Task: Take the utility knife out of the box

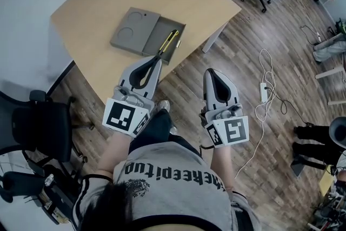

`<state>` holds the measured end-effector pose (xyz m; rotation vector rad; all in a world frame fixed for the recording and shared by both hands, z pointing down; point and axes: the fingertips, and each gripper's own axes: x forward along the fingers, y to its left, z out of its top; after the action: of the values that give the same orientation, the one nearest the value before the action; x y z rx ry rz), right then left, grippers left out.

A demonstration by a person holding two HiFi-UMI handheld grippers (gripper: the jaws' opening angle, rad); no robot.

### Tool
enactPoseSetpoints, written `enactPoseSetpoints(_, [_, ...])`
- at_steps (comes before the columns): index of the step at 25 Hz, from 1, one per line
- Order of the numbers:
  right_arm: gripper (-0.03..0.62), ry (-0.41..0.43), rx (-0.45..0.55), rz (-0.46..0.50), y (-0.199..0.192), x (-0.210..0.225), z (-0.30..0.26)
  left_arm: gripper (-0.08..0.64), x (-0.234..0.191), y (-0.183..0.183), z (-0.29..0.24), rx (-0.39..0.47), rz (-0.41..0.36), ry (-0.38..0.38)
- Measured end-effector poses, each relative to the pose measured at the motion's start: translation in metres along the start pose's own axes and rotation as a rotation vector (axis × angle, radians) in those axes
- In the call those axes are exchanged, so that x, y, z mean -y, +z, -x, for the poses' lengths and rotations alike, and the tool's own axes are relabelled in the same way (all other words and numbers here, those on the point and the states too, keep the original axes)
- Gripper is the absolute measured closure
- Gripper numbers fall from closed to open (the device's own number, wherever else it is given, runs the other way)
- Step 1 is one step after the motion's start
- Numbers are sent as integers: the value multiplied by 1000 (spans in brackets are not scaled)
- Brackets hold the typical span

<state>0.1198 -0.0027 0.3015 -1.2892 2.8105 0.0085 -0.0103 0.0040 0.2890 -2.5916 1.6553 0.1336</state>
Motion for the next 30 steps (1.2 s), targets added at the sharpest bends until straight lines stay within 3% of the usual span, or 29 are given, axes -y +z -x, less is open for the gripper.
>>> enactPoseSetpoints(22, [586,-39,-36,2,-9,62,-80,541,-54,-28,-100,-61,42,-40])
enactPoseSetpoints(30, [586,-65,-58,3,-17,81,-105,541,-77,-59,-134,-150,68,-52])
